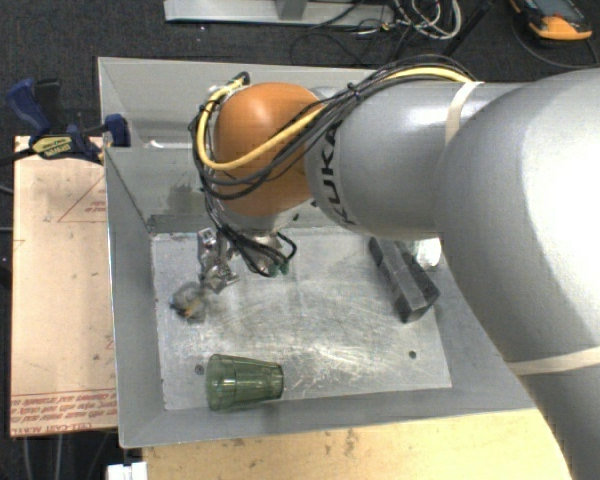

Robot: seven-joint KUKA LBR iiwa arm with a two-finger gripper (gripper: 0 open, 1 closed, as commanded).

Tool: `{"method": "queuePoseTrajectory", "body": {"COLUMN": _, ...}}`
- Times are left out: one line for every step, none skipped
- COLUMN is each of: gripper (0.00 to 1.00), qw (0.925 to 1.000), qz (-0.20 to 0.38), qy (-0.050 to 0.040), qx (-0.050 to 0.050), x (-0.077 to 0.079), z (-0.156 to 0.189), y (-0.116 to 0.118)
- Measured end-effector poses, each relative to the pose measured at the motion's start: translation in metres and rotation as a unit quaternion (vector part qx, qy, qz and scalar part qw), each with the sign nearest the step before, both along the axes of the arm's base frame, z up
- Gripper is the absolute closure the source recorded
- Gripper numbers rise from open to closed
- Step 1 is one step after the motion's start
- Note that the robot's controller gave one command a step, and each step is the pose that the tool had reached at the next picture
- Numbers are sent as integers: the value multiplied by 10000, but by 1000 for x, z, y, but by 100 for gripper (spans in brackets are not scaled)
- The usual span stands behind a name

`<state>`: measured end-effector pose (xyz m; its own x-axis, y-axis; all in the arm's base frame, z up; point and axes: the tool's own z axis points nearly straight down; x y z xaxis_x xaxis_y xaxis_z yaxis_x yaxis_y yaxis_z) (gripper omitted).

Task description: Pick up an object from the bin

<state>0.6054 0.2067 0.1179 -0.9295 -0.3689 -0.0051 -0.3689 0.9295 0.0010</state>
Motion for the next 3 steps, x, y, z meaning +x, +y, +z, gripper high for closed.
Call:
{"method": "queuePoseTrajectory", "body": {"gripper": 100, "qw": 10000, "qz": -10, "qy": 8, "qx": 0, "x": 0, "z": -1, "y": 0}}
{"method": "queuePoseTrajectory", "body": {"gripper": 100, "qw": 9973, "qz": 737, "qy": 11, "qx": 5, "x": -30, "z": 4, "y": -28}}
{"method": "queuePoseTrajectory", "body": {"gripper": 0, "qw": 9971, "qz": 762, "qy": -1, "qx": 14, "x": 18, "z": 1, "y": 34}}
